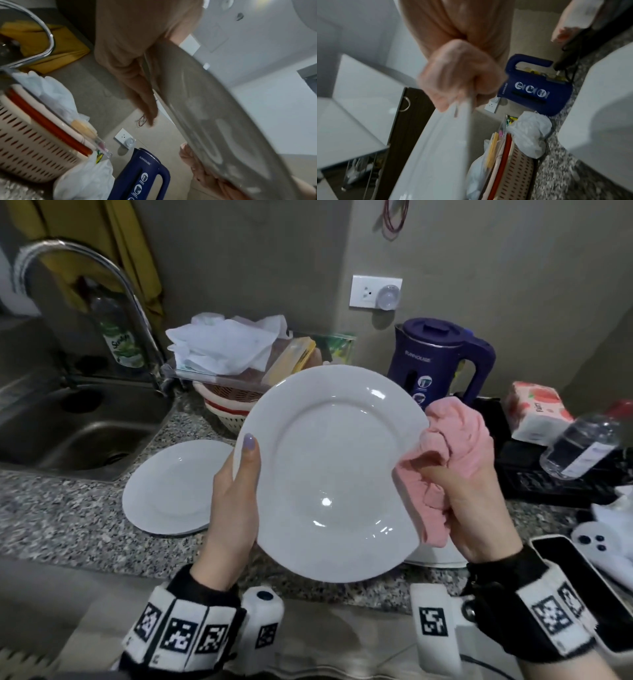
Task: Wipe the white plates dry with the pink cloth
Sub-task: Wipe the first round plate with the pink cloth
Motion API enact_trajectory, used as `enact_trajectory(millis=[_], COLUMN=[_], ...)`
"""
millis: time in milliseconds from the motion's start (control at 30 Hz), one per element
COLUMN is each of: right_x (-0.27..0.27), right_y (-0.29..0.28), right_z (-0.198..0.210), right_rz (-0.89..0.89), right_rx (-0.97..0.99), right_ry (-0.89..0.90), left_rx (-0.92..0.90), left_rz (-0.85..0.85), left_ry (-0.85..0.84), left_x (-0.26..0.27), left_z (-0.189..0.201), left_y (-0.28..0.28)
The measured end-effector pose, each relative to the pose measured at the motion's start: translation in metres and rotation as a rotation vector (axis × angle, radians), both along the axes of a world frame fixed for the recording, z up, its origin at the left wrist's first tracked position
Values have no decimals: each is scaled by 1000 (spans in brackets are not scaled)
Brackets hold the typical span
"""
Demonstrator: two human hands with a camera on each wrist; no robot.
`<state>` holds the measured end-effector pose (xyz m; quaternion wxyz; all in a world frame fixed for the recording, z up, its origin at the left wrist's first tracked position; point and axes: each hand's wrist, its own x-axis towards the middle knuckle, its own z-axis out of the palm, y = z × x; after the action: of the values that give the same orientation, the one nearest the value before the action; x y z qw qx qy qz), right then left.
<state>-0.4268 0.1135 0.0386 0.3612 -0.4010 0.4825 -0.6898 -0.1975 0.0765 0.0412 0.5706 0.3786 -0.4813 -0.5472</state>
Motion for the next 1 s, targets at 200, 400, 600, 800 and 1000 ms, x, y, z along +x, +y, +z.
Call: enact_trajectory(millis=[200,400,600,800,1000], right_x=[1,64,56,81,67], right_y=[3,24,26,-13,-18], right_z=[9,21,20,55,51], right_rz=[-223,53,362,270,133], right_rx=[35,-8,117,-110,8], right_ry=[580,1633,1409,1375,1366], left_rx=[102,176,79,58,59], left_rz=[-3,74,45,67,42], left_ry=[126,213,120,85,155], left_x=[-5,-10,-3,-7,-6], left_z=[-5,-6,-15,-21,-8], left_y=[11,7,11,9,7])
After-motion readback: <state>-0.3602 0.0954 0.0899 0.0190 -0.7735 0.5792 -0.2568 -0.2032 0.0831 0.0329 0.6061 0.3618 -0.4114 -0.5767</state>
